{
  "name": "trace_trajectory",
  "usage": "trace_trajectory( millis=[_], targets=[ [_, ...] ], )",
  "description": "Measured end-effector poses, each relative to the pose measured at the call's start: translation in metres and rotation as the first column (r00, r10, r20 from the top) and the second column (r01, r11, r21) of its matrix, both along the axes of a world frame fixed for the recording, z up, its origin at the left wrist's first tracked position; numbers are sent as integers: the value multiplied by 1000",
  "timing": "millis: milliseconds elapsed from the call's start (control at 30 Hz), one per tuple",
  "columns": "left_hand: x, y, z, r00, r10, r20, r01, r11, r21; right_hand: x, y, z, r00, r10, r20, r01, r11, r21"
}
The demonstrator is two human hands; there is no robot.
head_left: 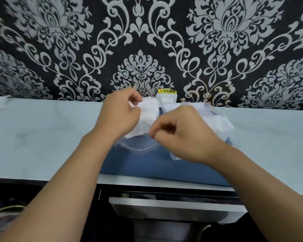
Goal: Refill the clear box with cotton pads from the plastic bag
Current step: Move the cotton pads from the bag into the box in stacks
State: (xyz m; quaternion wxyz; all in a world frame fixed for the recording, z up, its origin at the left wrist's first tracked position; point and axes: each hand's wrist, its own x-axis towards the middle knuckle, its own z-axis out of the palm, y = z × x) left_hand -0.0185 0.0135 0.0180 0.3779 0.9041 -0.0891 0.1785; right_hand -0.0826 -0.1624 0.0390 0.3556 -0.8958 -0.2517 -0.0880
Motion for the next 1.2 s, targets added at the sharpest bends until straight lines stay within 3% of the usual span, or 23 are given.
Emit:
trace_trajectory(
  millis=[100,233,300,400,567,700,867,1000,1100,1200],
  targets=[
    [2,27,-13,974,119,-194,-99,989,108,-8,29,-25,971,141,-193,-190,946,-263],
    [-13,38,-12,916,30,-401,-9,999,53,0,42,-52,935,35,-353,-201,873,-445],
    [-19,39,-12,896,-9,-445,65,992,111,5,44,-56,931,-40,-362,-148,867,-476],
    [-17,36,-19,901,27,-433,94,962,257,16,47,-58,946,-131,-297,-1,913,-408],
    [-9,21,-26,950,32,-311,65,953,295,24,55,-67,959,-180,-219,87,922,-376],
    [-12,21,-16,966,26,-258,57,949,309,25,62,-67,962,-210,-178,163,956,-245],
    [-21,30,-8,976,24,-218,23,977,212,34,63,-66,967,-247,-59,232,956,-181],
    [-21,27,-8,978,14,-209,17,989,147,43,68,-66,957,-277,-89,262,953,-151],
    [-19,25,-10,976,24,-217,-2,995,101,44,69,-65,964,-266,6,264,957,-120],
    [-18,25,-12,972,26,-233,-10,998,67,43,70,-67,957,-285,-60,283,958,-32]
  ],
)
